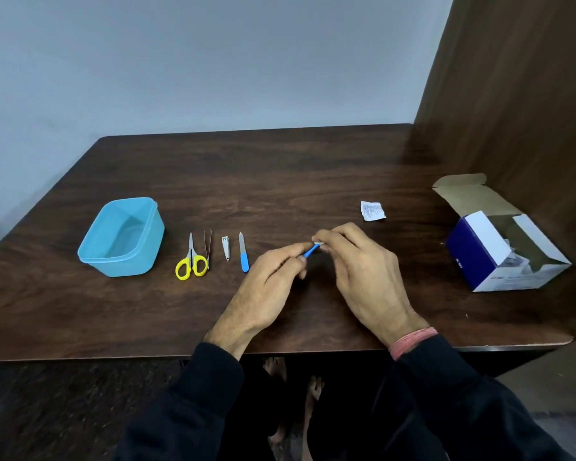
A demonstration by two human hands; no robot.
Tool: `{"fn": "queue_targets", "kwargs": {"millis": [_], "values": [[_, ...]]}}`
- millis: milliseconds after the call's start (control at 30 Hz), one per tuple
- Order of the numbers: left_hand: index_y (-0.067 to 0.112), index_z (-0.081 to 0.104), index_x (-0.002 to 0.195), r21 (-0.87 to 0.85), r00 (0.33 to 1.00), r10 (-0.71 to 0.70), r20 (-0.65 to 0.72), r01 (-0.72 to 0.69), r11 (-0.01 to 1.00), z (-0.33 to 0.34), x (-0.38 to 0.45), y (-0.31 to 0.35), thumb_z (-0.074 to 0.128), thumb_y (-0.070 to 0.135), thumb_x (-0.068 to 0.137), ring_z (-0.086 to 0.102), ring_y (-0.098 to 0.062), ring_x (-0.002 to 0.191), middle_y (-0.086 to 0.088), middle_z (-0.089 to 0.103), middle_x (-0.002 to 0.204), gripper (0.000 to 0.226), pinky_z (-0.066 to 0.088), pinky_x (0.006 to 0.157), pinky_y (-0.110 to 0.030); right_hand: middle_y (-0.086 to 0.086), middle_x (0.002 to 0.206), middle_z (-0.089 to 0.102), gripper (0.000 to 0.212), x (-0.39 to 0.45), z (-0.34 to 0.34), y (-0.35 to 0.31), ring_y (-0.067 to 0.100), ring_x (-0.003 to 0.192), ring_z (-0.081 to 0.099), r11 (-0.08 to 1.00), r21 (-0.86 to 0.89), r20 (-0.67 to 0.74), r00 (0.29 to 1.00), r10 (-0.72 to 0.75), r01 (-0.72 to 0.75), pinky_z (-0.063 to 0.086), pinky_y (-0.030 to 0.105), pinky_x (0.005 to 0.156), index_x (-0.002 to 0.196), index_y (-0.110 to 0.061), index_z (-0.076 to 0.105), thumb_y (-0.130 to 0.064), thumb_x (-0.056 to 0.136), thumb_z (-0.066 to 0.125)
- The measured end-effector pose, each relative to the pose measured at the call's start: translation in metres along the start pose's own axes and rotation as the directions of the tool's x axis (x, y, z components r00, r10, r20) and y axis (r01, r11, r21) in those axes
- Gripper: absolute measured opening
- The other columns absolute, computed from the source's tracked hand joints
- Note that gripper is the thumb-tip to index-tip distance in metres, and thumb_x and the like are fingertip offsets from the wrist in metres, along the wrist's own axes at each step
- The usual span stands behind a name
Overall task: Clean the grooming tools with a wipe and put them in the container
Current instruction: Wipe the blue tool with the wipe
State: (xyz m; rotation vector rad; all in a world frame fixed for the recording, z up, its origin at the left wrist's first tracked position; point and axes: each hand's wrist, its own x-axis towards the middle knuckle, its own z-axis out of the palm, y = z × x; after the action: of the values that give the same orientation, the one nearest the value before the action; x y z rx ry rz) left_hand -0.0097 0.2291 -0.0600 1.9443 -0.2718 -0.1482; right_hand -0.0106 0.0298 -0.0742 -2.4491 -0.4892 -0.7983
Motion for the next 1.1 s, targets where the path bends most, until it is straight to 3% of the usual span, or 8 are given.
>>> {"fn": "queue_targets", "kwargs": {"millis": [33, 100, 200, 367, 500, 733, 933, 1100], "values": [[0.012, 0.079, 0.121, -0.012, 0.999, -0.004, 0.034, 0.005, 1.000, -0.002, 0.001, 0.001, 0.047, 0.025, 0.115, 0.050, -0.002, 0.071, 0.008, 0.062, 0.080, 0.035, 0.042, 0.072, -0.019, -0.011, 0.120, 0.065, 0.033, 0.001, 0.001, 0.000, 0.014, 0.098, 0.072, 1.000, -0.007, 0.023, 1.000, 0.012, -0.012, 0.065, 0.043, 0.069, 0.133, -0.027, 0.070, -0.008, 0.106, 0.068], [0.023, 0.079, 0.131, -0.088, 0.992, -0.030, 0.122, 0.041, 0.995, -0.010, 0.003, 0.007, 0.049, 0.019, 0.118, 0.044, -0.004, 0.064, 0.004, 0.069, 0.087, 0.033, 0.038, 0.062, -0.018, -0.013, 0.121, 0.060, 0.042, 0.002, 0.002, -0.001, 0.011, 0.100, 0.071, 1.000, -0.016, 0.058, 0.998, 0.026, -0.025, 0.065, 0.045, 0.066, 0.131, -0.031, 0.065, -0.002, 0.102, 0.069], [0.036, 0.075, 0.134, -0.081, 0.982, -0.067, 0.177, 0.083, 0.993, -0.018, 0.005, 0.012, 0.052, 0.015, 0.119, 0.053, -0.004, 0.064, 0.007, 0.084, 0.103, 0.035, 0.043, 0.056, -0.016, -0.011, 0.119, 0.057, 0.040, 0.003, 0.001, -0.001, 0.014, 0.099, 0.070, 0.998, -0.037, 0.056, 0.997, 0.046, -0.044, 0.063, 0.047, 0.062, 0.128, -0.030, 0.066, -0.001, 0.100, 0.068], [0.016, 0.081, 0.125, -0.232, 0.979, -0.189, 0.077, 0.202, 0.952, -0.014, -0.002, 0.010, 0.067, 0.016, 0.112, 0.069, -0.011, 0.065, -0.006, 0.087, 0.106, 0.019, 0.057, 0.056, -0.021, -0.012, 0.120, 0.059, 0.043, 0.002, 0.002, 0.001, 0.014, 0.102, 0.073, 0.998, -0.035, 0.029, 0.998, 0.053, -0.052, 0.064, 0.047, 0.063, 0.126, -0.031, 0.066, 0.002, 0.098, 0.068], [0.010, 0.083, 0.119, -0.330, 0.955, -0.274, 0.111, 0.296, 0.897, -0.020, -0.006, 0.008, 0.074, 0.018, 0.107, 0.076, -0.012, 0.073, -0.013, 0.087, 0.106, 0.017, 0.063, 0.061, -0.023, -0.010, 0.120, 0.064, 0.041, 0.002, 0.002, 0.001, 0.013, 0.102, 0.072, 0.999, -0.025, -0.028, 0.999, 0.045, -0.045, 0.065, 0.045, 0.065, 0.127, -0.029, 0.070, 0.001, 0.099, 0.073], [0.016, 0.085, 0.111, -0.326, 0.966, -0.257, 0.027, 0.252, 0.911, -0.015, -0.011, 0.006, 0.080, 0.010, 0.102, 0.080, -0.010, 0.077, -0.008, 0.088, 0.102, 0.013, 0.060, 0.056, -0.020, -0.009, 0.117, 0.071, 0.034, -0.002, -0.001, 0.005, 0.014, 0.100, 0.074, 0.999, 0.045, -0.083, 0.997, -0.004, 0.008, 0.063, 0.043, 0.068, 0.127, -0.025, 0.080, -0.002, 0.103, 0.071], [0.014, 0.086, 0.115, -0.323, 0.988, -0.123, -0.095, 0.087, 0.942, -0.010, -0.018, -0.005, 0.080, 0.005, 0.101, 0.071, -0.010, 0.069, -0.008, 0.087, 0.101, 0.018, 0.057, 0.046, -0.024, -0.011, 0.115, 0.079, 0.015, -0.001, -0.009, -0.003, 0.001, 0.097, 0.073, 0.982, 0.185, -0.183, 0.981, 0.065, -0.030, 0.064, 0.032, 0.079, 0.119, -0.019, 0.081, -0.016, 0.104, 0.078], [0.015, 0.087, 0.117, -0.260, 0.987, -0.074, -0.144, 0.034, 0.965, -0.007, -0.020, -0.013, 0.078, 0.004, 0.103, 0.068, -0.012, 0.067, -0.006, 0.087, 0.099, 0.020, 0.055, 0.043, -0.026, -0.008, 0.118, 0.080, 0.019, -0.004, -0.007, -0.002, 0.010, 0.103, 0.077, 0.985, 0.155, -0.166, 0.985, -0.048, 0.074, 0.064, 0.034, 0.081, 0.123, -0.019, 0.085, -0.012, 0.107, 0.076]]}}
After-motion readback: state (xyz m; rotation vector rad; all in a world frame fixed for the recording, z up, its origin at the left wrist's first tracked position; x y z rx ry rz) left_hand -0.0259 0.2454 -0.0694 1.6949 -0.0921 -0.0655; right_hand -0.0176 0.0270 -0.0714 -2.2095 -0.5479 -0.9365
